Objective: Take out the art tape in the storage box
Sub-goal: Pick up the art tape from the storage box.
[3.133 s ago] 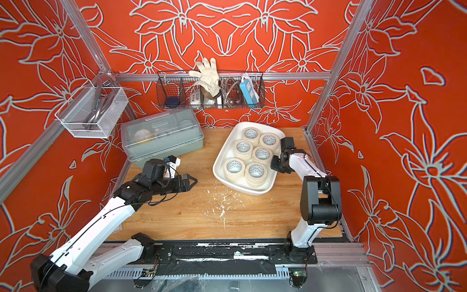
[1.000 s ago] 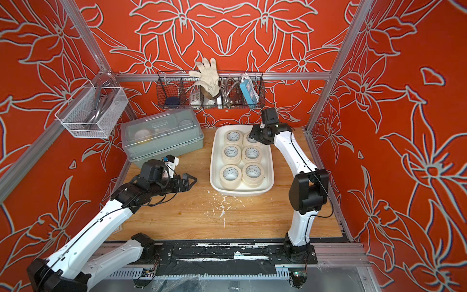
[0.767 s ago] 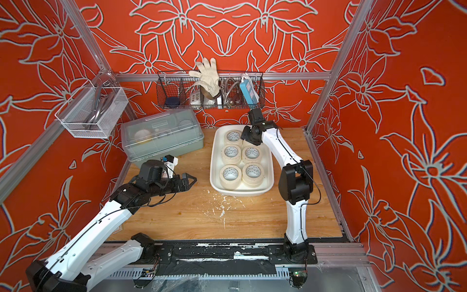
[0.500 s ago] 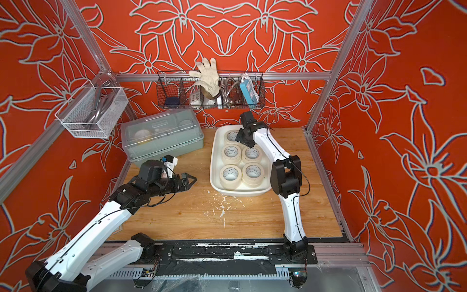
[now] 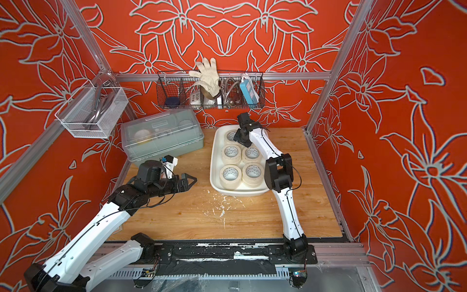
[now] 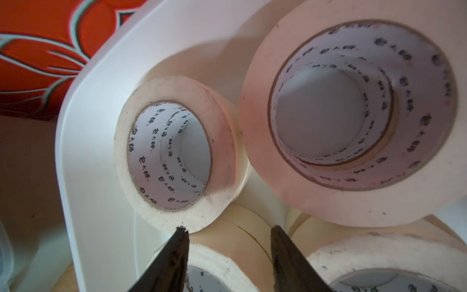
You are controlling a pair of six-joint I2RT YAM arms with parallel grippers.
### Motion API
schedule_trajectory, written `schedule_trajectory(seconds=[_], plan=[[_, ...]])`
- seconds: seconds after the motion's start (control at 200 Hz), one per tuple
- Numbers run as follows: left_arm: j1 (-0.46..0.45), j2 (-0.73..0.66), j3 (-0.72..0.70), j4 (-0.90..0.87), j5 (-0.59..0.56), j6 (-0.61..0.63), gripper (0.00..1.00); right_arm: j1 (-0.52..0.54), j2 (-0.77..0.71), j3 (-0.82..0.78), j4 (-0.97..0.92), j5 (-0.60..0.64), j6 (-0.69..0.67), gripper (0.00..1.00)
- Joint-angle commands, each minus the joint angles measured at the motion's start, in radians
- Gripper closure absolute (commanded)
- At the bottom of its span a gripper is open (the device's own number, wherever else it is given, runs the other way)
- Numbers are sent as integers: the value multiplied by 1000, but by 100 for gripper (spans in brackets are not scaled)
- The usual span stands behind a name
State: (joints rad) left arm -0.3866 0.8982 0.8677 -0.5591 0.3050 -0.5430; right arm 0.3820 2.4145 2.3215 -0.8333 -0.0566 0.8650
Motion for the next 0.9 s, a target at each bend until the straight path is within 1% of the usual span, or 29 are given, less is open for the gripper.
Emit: schedule_trajectory(seconds=[0.0, 0.205, 0.325, 0.435, 0.545, 0.611, 0.661, 0.751, 0.801, 0.896], plan=[[-5, -19, 6, 14, 10, 2, 11, 4, 49, 63, -3, 34, 33, 44], [-5, -15, 7, 14, 9, 1, 11, 3, 136, 155, -11, 26, 56, 45], [-5, -18, 6, 14, 6, -1, 11, 5, 164, 173, 3, 30, 65, 45], [-5, -20, 2, 14, 5, -2, 11, 3, 181, 182, 8, 34, 69, 48], [-5, -21, 0, 14, 6, -4, 11, 3, 183, 184, 4, 37, 66, 56], [-5, -21, -1, 14, 5, -5, 11, 4, 175, 182, -3, 41, 61, 63], [-5, -19, 0, 14, 5, -6, 11, 4, 164, 179, -6, 47, 55, 67], [-5, -19, 0, 14, 6, -6, 11, 3, 127, 142, 10, 59, 43, 79], [-5, -19, -1, 14, 6, -7, 11, 4, 96, 106, 29, 64, 40, 84], [-5, -19, 0, 16, 7, -8, 11, 5, 36, 42, 51, 83, 27, 87]])
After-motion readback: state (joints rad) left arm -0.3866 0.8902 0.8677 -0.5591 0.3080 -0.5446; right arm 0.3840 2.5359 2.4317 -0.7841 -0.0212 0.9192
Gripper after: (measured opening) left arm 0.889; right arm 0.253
